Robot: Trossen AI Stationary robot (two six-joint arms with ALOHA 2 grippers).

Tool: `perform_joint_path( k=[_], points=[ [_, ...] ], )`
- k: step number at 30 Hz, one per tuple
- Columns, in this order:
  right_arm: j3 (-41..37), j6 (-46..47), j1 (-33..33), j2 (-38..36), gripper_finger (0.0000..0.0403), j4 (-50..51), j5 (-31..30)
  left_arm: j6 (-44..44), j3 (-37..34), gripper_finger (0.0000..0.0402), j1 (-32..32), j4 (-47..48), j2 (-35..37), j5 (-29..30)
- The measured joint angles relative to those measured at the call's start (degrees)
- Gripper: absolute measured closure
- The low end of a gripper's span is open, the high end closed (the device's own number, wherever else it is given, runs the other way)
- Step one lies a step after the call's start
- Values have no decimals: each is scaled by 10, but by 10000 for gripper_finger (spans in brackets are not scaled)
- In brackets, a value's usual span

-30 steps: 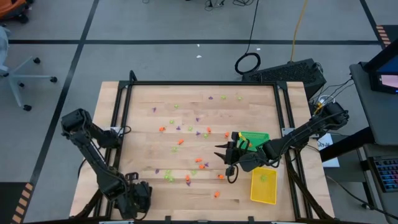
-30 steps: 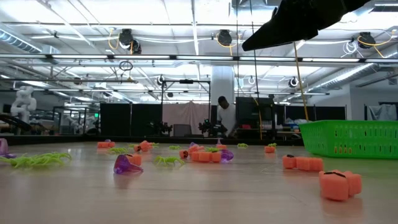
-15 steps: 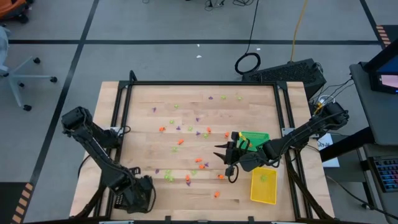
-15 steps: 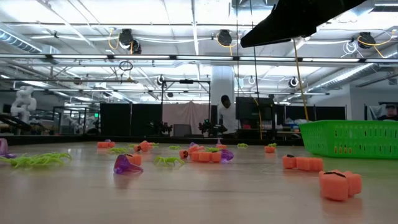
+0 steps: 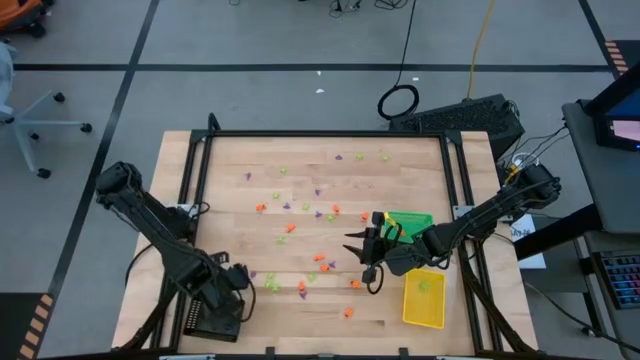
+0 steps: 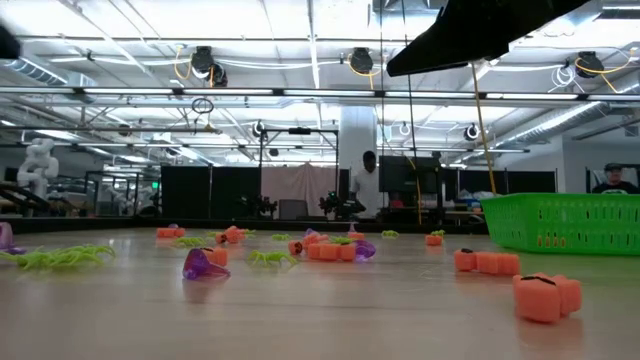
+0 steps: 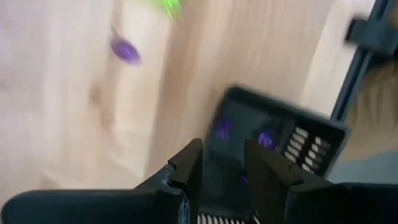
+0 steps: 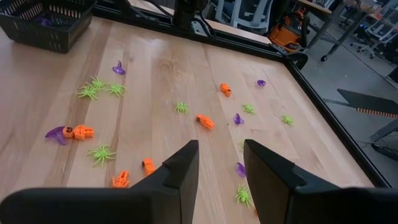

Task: Sort Halloween decoration
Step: Put the purple witch hat toy into the black bin

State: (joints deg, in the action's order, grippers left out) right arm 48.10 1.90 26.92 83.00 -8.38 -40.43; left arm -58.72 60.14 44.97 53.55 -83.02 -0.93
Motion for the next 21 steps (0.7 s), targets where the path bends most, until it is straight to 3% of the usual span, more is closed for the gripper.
perform_joint_path(
  k=[7, 10, 16, 21],
  points=[
    [0, 0, 0, 0, 287, 0, 0, 38, -1, 288, -13, -1, 14, 201],
    [0, 0, 0, 0, 287, 0, 0, 23, -9, 288, -18, -12, 8, 250],
    [0, 0, 0, 0, 287, 2, 0, -83, -31, 288, -19, -8, -17, 256],
    [0, 0, 0, 0, 287, 1, 0, -113, -33, 288, -19, -12, -42, 220]
  ],
)
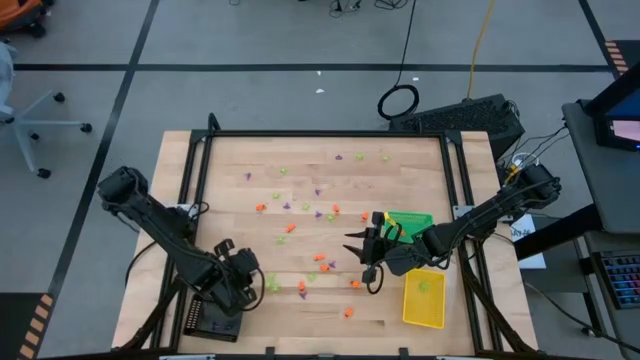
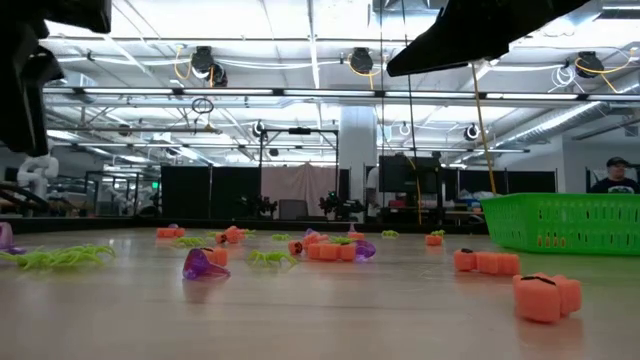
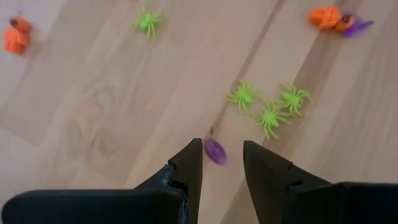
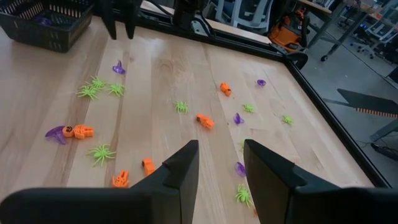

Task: Sort Halloween decoration
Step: Put the purple witch hat toy into the black bin

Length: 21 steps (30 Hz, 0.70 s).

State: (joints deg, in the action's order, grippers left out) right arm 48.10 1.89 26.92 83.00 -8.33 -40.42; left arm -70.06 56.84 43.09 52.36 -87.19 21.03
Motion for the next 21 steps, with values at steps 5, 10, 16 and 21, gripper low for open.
perform_joint_path(
  k=[5, 10, 16, 21],
  points=[
    [0, 0, 0, 0, 287, 0, 0, -21, 0, 288, 0, -13, -12, 4],
    [0, 0, 0, 0, 287, -1, 0, -66, 0, 288, -1, -13, -30, 4],
    [0, 0, 0, 0, 287, -1, 0, -102, 0, 288, -2, -13, -57, -22],
    [0, 0, 0, 0, 287, -1, 0, -107, 0, 288, -3, -8, -69, -23]
  ],
)
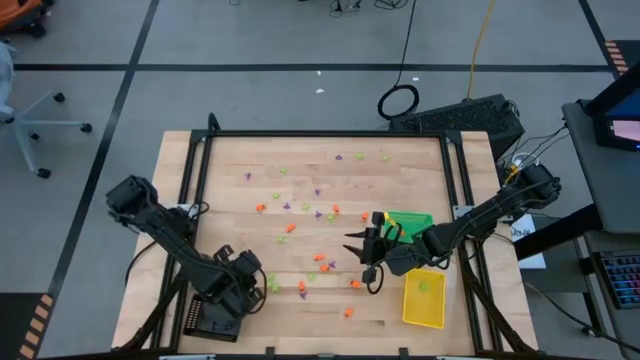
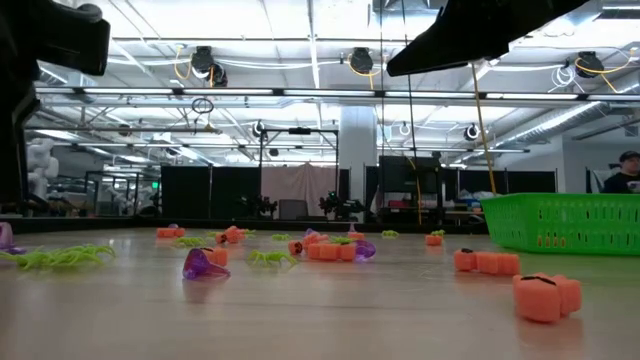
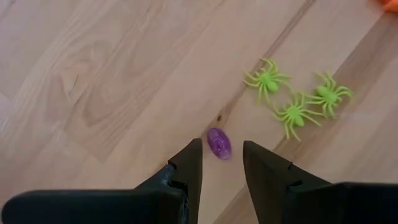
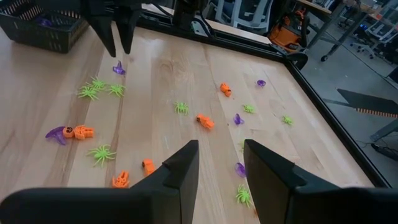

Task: Sort Halloween decoration
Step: Put the purple witch hat toy into the black bin

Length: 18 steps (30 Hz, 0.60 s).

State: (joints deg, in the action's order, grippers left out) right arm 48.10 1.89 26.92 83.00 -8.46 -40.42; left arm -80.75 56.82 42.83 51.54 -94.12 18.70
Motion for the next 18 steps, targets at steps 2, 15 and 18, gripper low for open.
perform_joint_path(
  k=[2, 15, 18],
  points=[
    [0, 0, 0, 0, 287, -1, 0, -2, 0, 288, 0, 0, 0, 0],
    [0, 2, -5, 0, 287, -1, 0, -74, 0, 288, 0, 0, -2, -1],
    [0, 2, -5, 0, 287, -1, 0, -75, 0, 288, 0, 0, -13, -1]
  ],
)
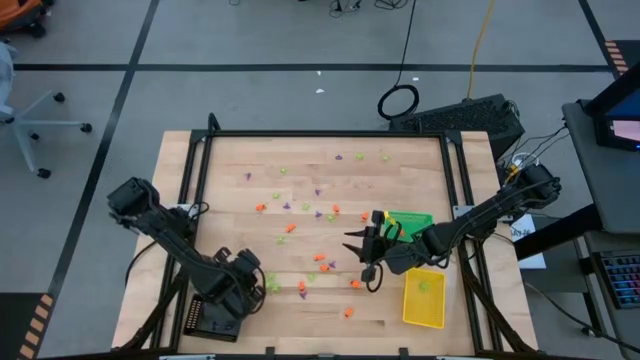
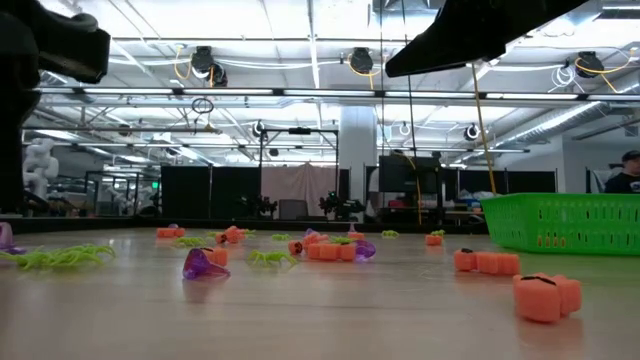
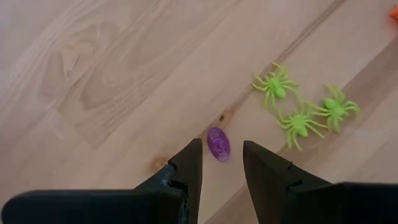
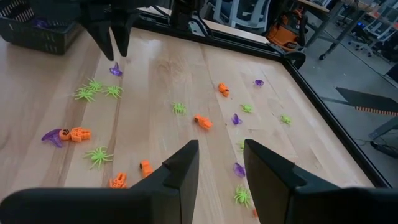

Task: Sort Halloween decoration
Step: Put the purple witch hat toy into the black bin

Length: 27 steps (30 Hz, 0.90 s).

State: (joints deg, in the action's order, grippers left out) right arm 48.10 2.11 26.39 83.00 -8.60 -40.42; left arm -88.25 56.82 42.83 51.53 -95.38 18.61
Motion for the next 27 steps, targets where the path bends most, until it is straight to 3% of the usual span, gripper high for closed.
perform_joint_path(
  k=[27],
  points=[
    [0, 2, -1, 0, 287, 0, 0, -9, 0, 288, -1, -13, -48, -5]
  ],
)
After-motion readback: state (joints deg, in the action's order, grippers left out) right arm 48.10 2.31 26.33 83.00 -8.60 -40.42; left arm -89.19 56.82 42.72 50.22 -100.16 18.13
